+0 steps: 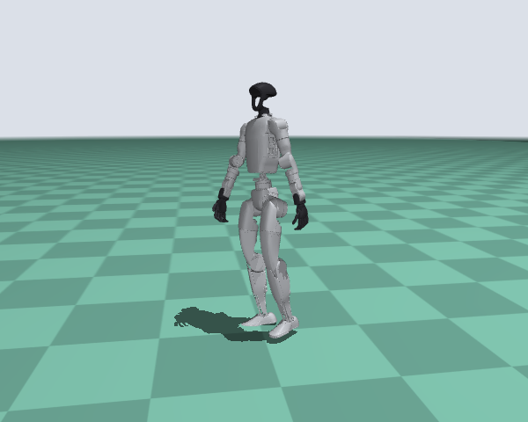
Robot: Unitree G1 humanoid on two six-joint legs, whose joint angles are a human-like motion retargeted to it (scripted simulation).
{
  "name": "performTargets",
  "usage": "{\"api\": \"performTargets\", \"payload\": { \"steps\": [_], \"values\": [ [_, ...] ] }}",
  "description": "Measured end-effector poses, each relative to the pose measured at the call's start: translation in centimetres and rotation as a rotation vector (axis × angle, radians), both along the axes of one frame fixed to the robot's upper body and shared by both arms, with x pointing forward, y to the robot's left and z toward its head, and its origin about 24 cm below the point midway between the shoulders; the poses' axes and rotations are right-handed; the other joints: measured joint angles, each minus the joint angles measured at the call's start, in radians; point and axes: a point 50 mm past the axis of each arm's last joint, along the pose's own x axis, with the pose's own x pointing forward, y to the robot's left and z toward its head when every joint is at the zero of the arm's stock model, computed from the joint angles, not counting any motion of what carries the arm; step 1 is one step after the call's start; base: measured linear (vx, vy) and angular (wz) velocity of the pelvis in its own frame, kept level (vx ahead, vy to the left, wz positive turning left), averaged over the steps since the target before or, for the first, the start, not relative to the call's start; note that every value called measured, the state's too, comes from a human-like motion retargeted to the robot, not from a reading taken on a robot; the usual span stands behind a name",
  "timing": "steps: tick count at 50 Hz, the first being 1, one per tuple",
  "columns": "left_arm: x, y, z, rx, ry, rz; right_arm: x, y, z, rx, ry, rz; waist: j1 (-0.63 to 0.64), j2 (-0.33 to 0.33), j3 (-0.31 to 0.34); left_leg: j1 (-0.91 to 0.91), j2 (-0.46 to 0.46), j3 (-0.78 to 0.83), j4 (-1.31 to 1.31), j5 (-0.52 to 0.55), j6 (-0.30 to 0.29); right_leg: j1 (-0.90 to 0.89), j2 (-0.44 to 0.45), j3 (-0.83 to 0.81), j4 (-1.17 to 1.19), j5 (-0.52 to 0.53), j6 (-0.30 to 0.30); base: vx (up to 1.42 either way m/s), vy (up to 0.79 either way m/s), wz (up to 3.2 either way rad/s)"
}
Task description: In place motions
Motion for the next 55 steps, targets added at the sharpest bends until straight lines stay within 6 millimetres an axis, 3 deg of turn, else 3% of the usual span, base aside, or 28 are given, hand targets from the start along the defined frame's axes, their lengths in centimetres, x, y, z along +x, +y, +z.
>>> {"api": "performTargets", "payload": {
  "steps": [4,12,17,19,20,23,28,30,32,35,38,42,47,51,53,55],
  "values": [
    [1.0,0.2,-0.2,0.011,-0.016,-0.019,-1.6,-0.2,-0.5,-0.001,0.049,0.016,-0.058,0.027,0.007,0.08,0.008,0.015,-0.144,-0.073,0.013,0.026,0.026,-0.04,-0.011,-0.004,0.012,0.08,0.13,0.38],
    [4.1,0.2,-0.7,0.01,-0.069,-0.095,-6.9,-1.9,-1.7,0.001,0.174,-0.028,-0.073,0.019,0.019,0.102,-0.023,-0.009,-0.198,-0.084,0.041,0.024,0.002,-0.06,0.019,-0.019,0.027,0.1,0.17,0.12],
    [5.3,0.2,-0.7,0.024,-0.05,-0.191,-12.8,-3.3,-2.2,0.026,0.344,-0.159,-0.063,0.019,0.027,0.133,-0.026,0.002,-0.205,-0.114,0.059,-0.026,-0.031,-0.033,0.172,-0.045,0.012,0.14,0.19,-0.22],
    [6.5,-0.3,-0.9,0.018,-0.06,-0.231,-15.6,-3.9,-2.1,0.026,0.41,-0.207,-0.065,0.027,0.041,0.148,-0.016,0.0,-0.2,-0.126,0.062,-0.07,-0.056,-0.034,0.302,0.01,-0.018,0.15,0.2,-0.3],
    [7.6,-0.7,-1.1,0.018,-0.079,-0.246,-16.9,-4.2,-2.0,0.024,0.442,-0.226,-0.062,0.033,0.052,0.154,-0.01,-0.001,-0.198,-0.129,0.066,-0.101,-0.078,-0.04,0.39,0.062,-0.034,0.0,0.18,-0.47],
    [14.0,-2.5,-1.2,0.018,-0.247,-0.265,-19.9,-5.2,-1.5,0.001,0.523,-0.248,-0.079,0.026,0.099,0.152,-0.022,0.001,-0.196,-0.133,0.083,-0.306,-0.195,0.037,0.762,0.252,-0.078,-0.15,0.19,-0.24],
    [26.9,-5.3,1.6,0.016,-0.647,-0.331,-25.9,-6.9,0.3,-0.04,0.737,-0.209,-0.224,-0.011,0.143,0.158,-0.129,-0.031,-0.203,-0.132,0.156,-0.652,-0.566,0.074,1.362,0.077,-0.215,-0.1,0.21,0.56],
    [30.8,-6.9,3.4,-0.011,-0.8,-0.371,-28.6,-7.1,1.2,-0.031,0.828,-0.22,-0.294,-0.007,0.161,0.171,-0.145,-0.089,-0.207,-0.121,0.179,-0.778,-0.617,0.145,1.487,0.049,-0.21,-0.01,0.08,1.36],
    [33.5,-8.2,5.1,-0.034,-0.92,-0.397,-31.1,-7.2,2.3,-0.031,0.899,-0.256,-0.338,0.01,0.168,0.171,-0.128,-0.13,-0.213,-0.103,0.186,-0.871,-0.597,0.195,1.537,0.042,-0.175,0.02,-0.01,1.01],
    [35.7,-9.3,6.7,-0.058,-0.992,-0.405,-34.1,-7.6,3.7,-0.084,0.982,-0.341,-0.37,0.022,0.161,0.166,-0.114,-0.147,-0.207,-0.098,0.189,-0.931,-0.585,0.219,1.539,0.044,-0.161,0.07,0.01,0.28],
    [36.1,-9.6,7.0,-0.07,-0.999,-0.39,-35.2,-8.0,4.5,-0.118,1.014,-0.433,-0.36,0.01,0.156,0.185,-0.115,-0.124,-0.204,-0.11,0.184,-0.885,-0.587,0.21,1.487,0.04,-0.178,0.07,0.02,-0.38],
    [34.6,-9.0,5.9,-0.059,-0.954,-0.396,-34.2,-8.1,3.9,-0.108,0.966,-0.498,-0.309,0.001,0.136,0.212,-0.11,-0.067,-0.225,-0.121,0.164,-0.721,-0.502,0.155,1.325,0.078,-0.155,0.06,-0.05,-0.77],
    [29.1,-8.0,2.6,-0.059,-0.772,-0.387,-30.5,-7.3,2.0,-0.059,0.84,-0.457,-0.207,0.005,0.082,0.221,-0.092,0.017,-0.252,-0.135,0.135,-0.462,-0.343,0.059,1.016,0.122,-0.14,0.12,-0.13,-0.85],
    [24.6,-7.8,0.7,-0.088,-0.626,-0.396,-27.0,-6.2,0.4,-0.017,0.728,-0.374,-0.161,0.032,0.059,0.207,-0.044,0.036,-0.248,-0.144,0.103,-0.259,-0.169,0.048,0.658,0.173,-0.086,0.04,-0.18,-0.25],
    [22.8,-8.1,0.1,-0.108,-0.579,-0.389,-25.4,-5.9,-0.2,-0.015,0.679,-0.333,-0.138,0.037,0.05,0.195,-0.034,0.044,-0.244,-0.146,0.089,-0.16,-0.095,0.06,0.448,0.099,-0.021,-0.02,-0.2,-0.15],
    [21.5,-8.2,-0.3,-0.117,-0.544,-0.392,-24.0,-5.7,-0.6,-0.021,0.641,-0.294,-0.103,0.036,0.041,0.188,-0.031,0.066,-0.243,-0.149,0.078,-0.072,-0.051,0.023,0.284,-0.014,0.005,-0.03,-0.18,-0.29]
  ]
}}
